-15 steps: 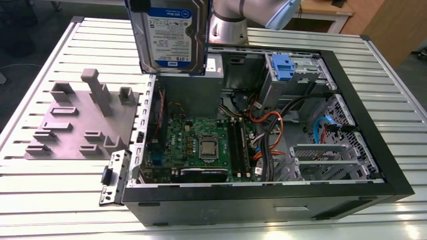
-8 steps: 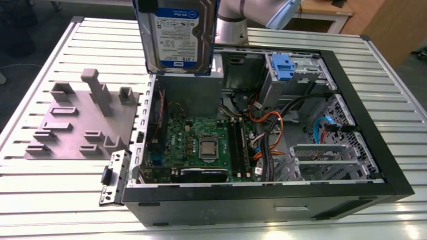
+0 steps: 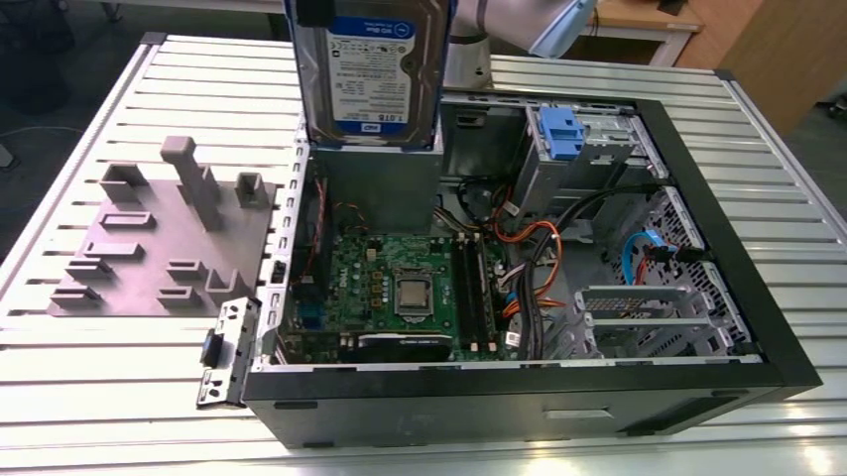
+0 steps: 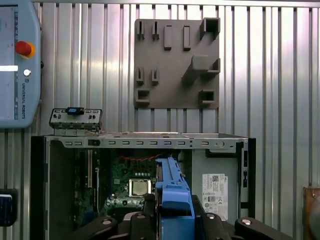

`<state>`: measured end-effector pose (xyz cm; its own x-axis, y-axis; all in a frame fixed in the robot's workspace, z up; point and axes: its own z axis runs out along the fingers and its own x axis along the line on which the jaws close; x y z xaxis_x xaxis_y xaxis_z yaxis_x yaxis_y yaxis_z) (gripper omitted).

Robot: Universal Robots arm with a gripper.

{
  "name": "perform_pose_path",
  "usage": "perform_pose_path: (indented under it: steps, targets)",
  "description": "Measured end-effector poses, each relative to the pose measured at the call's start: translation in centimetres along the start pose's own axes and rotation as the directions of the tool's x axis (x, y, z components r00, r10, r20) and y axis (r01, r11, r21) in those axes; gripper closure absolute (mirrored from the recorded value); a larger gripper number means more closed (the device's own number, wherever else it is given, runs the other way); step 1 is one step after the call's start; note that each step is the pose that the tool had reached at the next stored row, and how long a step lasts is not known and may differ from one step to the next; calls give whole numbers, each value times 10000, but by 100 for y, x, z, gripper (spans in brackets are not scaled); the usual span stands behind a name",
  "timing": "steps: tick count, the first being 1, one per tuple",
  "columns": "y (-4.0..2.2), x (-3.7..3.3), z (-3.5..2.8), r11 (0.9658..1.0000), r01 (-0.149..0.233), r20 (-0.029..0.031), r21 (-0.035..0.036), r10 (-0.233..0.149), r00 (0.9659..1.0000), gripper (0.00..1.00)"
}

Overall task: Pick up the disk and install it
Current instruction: 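Pick up the disk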

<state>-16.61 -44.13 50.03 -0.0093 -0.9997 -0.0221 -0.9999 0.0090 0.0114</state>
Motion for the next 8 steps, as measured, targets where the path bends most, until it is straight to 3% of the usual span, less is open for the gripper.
perform_pose_path:
  steps: [8]
  targets:
    - [-109,-1,-1,10000,-1,0,0,1,10000,64]
